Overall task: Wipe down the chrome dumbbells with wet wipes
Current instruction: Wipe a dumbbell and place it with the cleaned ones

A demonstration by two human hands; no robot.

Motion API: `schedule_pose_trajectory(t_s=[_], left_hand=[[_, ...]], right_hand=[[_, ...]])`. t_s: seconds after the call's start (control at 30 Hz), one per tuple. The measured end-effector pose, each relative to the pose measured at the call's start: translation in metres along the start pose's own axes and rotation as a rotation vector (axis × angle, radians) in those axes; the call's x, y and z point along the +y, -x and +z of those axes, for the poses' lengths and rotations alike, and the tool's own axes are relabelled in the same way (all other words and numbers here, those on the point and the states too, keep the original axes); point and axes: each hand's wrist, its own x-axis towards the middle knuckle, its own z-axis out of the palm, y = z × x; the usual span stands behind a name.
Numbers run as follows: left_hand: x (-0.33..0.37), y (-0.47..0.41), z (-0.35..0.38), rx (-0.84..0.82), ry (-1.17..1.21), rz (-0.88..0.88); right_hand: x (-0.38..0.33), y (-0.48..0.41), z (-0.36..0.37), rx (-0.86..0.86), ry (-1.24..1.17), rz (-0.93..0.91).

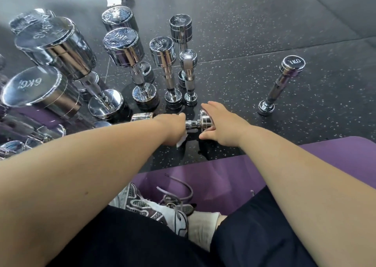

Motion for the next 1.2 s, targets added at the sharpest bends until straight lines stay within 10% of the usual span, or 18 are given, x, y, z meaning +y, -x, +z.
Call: schedule_pose_trajectory(t_s=[0.23,0.57,0.87,1.2], left_hand=[[0.022,-0.034,-0.015,0.059,0.124,0.273],[-0.039,-0.007,-0.014,-0.139,-0.343,0.063],[0.014,-0.024,-0.013,0.059,0.127,0.235],[-0.048,0.012,-0.013,0.010,-0.413,0.089]], right_hand=[[0.008,-0.012,-0.006,0.022,0.045,-0.056],[0.009,-0.012,-0.001,0.015,-0.001,-0.038],[0.014,-0.014,0.002,0.050,-0.008,-0.059],[0.011,-0.011,0.001,0.036,0.016,-0.035]])
